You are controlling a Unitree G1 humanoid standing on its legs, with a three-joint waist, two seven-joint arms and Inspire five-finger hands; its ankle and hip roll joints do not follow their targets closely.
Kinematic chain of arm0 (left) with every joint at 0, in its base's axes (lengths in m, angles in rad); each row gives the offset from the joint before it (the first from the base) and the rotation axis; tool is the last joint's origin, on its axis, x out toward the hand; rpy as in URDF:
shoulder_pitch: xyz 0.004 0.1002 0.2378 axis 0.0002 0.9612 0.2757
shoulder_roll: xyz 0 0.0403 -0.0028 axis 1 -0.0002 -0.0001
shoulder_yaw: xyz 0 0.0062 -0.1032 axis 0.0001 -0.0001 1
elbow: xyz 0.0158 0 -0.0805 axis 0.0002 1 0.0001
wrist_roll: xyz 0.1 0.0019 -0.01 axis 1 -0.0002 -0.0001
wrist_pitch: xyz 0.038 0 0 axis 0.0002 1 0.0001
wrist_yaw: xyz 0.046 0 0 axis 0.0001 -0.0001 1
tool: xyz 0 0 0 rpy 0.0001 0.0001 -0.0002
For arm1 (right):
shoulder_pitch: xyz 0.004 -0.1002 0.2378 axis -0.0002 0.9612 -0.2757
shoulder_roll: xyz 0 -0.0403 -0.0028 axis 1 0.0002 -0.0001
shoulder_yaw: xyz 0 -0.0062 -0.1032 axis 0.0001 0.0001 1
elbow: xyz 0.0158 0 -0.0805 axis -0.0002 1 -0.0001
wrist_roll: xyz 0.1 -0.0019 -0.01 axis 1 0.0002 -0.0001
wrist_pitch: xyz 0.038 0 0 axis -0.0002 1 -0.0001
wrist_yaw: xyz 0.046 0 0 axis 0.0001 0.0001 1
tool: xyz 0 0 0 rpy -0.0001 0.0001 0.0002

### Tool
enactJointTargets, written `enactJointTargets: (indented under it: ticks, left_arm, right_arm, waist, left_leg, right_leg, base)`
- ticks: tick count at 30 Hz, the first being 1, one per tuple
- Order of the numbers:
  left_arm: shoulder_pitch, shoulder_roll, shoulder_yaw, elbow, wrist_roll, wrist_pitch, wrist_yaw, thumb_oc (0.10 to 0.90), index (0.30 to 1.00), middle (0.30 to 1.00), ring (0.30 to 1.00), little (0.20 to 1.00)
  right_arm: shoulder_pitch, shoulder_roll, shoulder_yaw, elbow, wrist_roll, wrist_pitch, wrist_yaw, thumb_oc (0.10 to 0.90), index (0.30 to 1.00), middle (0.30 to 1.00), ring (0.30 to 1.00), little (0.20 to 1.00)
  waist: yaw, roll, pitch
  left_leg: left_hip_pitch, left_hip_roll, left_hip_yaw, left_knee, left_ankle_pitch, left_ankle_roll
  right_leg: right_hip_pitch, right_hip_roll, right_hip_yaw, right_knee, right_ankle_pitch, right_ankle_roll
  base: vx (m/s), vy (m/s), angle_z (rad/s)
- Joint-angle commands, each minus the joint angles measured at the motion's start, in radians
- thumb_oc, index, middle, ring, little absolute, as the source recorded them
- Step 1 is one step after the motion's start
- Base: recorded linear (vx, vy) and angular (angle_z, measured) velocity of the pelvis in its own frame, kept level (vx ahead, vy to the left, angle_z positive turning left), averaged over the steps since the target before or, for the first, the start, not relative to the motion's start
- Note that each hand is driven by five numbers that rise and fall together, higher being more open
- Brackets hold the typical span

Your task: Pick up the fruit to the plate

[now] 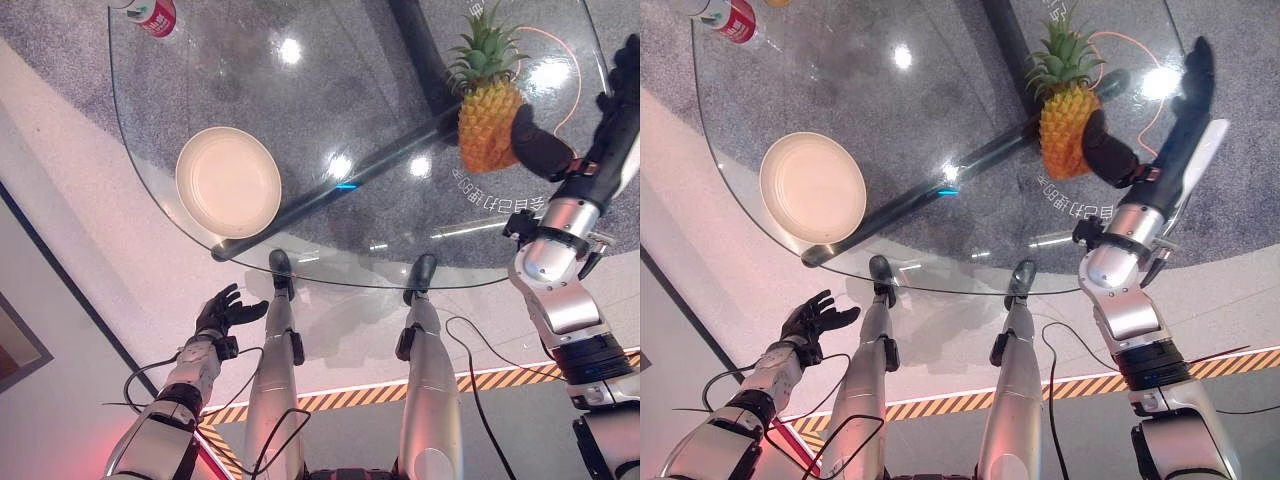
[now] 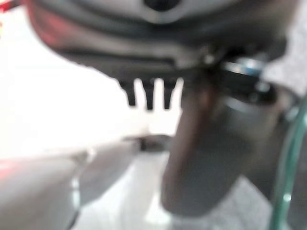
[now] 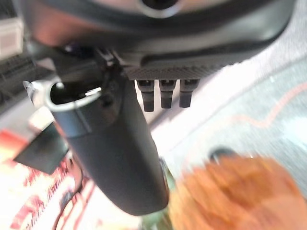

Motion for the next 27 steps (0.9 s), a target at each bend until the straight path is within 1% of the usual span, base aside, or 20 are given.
enactJointTargets:
  ticks: [1, 6, 11, 17, 22, 24, 27]
  left_arm:
    - [0.073, 0.016, 0.017, 0.057, 0.023, -0.016, 0.012, 0.8, 0.9, 0.9, 0.9, 0.9]
    - [0.06, 0.018, 0.008, 0.065, 0.02, -0.01, 0.007, 0.8, 0.9, 0.9, 0.9, 0.9]
    - [0.051, 0.024, 0.006, 0.059, 0.021, 0.009, 0.002, 0.8, 0.9, 0.9, 0.9, 0.9]
    - [0.048, 0.021, -0.003, 0.057, 0.012, 0.012, 0.006, 0.8, 0.9, 0.9, 0.9, 0.9]
    - [0.043, 0.023, -0.006, 0.06, 0.009, 0.016, 0.003, 0.8, 0.9, 0.9, 0.9, 0.9]
    - [0.043, 0.02, -0.01, 0.06, 0.011, 0.014, 0.004, 0.8, 0.9, 0.9, 0.9, 0.9]
    - [0.043, 0.021, -0.015, 0.054, 0.008, 0.016, 0.004, 0.8, 0.9, 0.9, 0.9, 0.9]
  right_arm:
    - [-0.022, -0.074, -0.053, -0.11, -0.029, -0.054, 0.011, 0.8, 0.9, 0.9, 0.9, 0.9]
    - [-0.045, -0.075, -0.021, -0.102, -0.028, -0.043, 0.037, 0.8, 0.9, 0.9, 0.9, 0.9]
    - [-0.055, -0.074, 0.003, -0.111, -0.011, -0.016, 0.062, 0.8, 0.9, 0.9, 0.9, 0.9]
    - [-0.057, -0.073, 0.019, -0.104, -0.021, 0.005, 0.031, 0.8, 0.9, 0.9, 0.9, 0.9]
    - [-0.067, -0.059, 0.023, -0.065, 0.019, 0.044, 0.025, 0.8, 0.9, 0.9, 0.9, 0.9]
    - [-0.073, -0.055, 0.029, -0.038, 0.04, 0.07, 0.019, 0.8, 0.9, 0.9, 0.9, 0.9]
    - [-0.077, -0.05, 0.033, -0.014, 0.048, 0.081, 0.005, 0.8, 0.9, 0.9, 0.9, 0.9]
  waist:
    - [0.002, -0.02, -0.002]
    - [0.005, -0.018, -0.002]
    - [0.009, -0.017, -0.002]
    - [0.01, -0.015, -0.002]
    - [0.012, -0.013, -0.002]
    - [0.014, -0.013, -0.002]
    - [0.017, -0.011, -0.002]
  left_leg:
    - [0.024, 0.002, -0.013, 0.044, -0.057, -0.008]
    - [0.028, 0.002, -0.01, 0.041, -0.055, -0.009]
    - [0.026, 0.001, -0.009, 0.044, -0.054, -0.01]
    - [0.023, 0.001, -0.011, 0.045, -0.053, -0.009]
    - [0.02, 0.001, -0.011, 0.046, -0.051, -0.009]
    - [0.019, 0.001, -0.011, 0.047, -0.051, -0.009]
    - [0.017, 0.001, -0.012, 0.047, -0.051, -0.008]
  right_leg:
    - [-0.024, 0.006, -0.009, 0.006, 0.087, 0.016]
    - [-0.022, 0.005, -0.012, 0.006, 0.087, 0.016]
    - [-0.023, 0.002, -0.016, 0.012, 0.086, 0.017]
    - [-0.029, 0.002, -0.016, 0.016, 0.086, 0.017]
    - [-0.034, 0.002, -0.015, 0.019, 0.088, 0.016]
    - [-0.034, 0.002, -0.015, 0.018, 0.088, 0.016]
    - [-0.036, -0.001, -0.017, 0.019, 0.088, 0.015]
  base:
    - [0.0, 0.0, 0.0]
    - [0.0, 0.0, 0.0]
    - [0.0, 0.0, 0.0]
    - [0.0, 0.0, 0.0]
    - [0.0, 0.0, 0.0]
    - [0.0, 0.0, 0.0]
    - [0.0, 0.0, 0.0]
